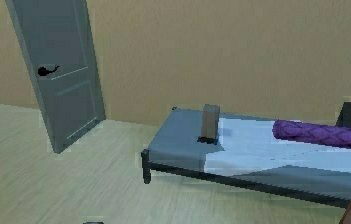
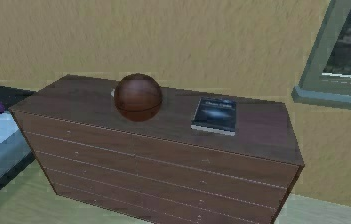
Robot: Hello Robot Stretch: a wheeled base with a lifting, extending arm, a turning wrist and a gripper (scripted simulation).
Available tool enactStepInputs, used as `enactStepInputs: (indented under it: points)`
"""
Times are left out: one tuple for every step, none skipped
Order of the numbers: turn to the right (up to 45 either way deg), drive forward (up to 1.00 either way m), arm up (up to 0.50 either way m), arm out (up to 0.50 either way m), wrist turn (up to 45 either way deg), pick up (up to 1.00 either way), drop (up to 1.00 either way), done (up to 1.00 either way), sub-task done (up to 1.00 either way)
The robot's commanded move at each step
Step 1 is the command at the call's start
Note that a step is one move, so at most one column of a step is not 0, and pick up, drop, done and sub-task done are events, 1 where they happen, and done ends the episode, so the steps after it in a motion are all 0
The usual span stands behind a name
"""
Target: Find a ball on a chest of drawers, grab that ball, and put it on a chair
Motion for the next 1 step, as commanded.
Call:
enactStepInputs:
  points:
    - [0.0,0.0,0.38,0.0,0.0,0.0,0.0,0.0,0.0]
